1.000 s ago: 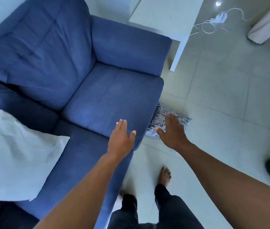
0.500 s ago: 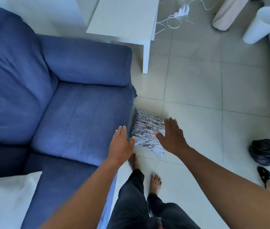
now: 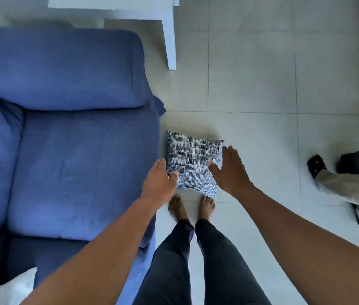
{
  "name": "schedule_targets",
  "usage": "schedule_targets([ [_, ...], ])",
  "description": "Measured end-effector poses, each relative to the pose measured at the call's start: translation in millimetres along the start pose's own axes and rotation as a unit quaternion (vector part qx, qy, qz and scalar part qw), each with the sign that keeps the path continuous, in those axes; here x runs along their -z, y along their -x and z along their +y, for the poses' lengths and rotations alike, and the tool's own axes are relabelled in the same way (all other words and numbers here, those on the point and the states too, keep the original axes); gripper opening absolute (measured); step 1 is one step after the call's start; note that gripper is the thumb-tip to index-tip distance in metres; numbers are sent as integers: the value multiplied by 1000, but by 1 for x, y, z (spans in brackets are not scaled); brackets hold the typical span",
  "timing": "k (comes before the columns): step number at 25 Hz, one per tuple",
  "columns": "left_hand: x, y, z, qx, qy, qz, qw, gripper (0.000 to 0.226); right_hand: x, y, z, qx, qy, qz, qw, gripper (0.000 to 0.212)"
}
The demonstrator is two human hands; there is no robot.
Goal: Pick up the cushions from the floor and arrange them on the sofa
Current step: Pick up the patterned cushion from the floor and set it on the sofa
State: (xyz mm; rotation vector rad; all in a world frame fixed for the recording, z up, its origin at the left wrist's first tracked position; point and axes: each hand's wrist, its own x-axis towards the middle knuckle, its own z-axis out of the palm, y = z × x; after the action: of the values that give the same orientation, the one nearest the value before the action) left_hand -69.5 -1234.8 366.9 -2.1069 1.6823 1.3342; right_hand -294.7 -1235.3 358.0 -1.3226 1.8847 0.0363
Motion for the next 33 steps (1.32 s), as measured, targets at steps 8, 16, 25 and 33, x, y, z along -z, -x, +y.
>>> schedule_targets([
  [8,-86,-174,-19,72,4,-15,997,73,-94,-150,81,-40,-6,-25,999,81],
  [16,-179,-326,-72,170,50,41,983,66,-202,-271,169,-79,-61,-26,995,85],
  [25,-240,-426,-119,272,213,112,932,79,-262,-361,228,-262,-290,35,920,103],
  [33,-239,-383,-112,294,355,79,884,42,-243,-321,216,-237,-440,47,865,52],
])
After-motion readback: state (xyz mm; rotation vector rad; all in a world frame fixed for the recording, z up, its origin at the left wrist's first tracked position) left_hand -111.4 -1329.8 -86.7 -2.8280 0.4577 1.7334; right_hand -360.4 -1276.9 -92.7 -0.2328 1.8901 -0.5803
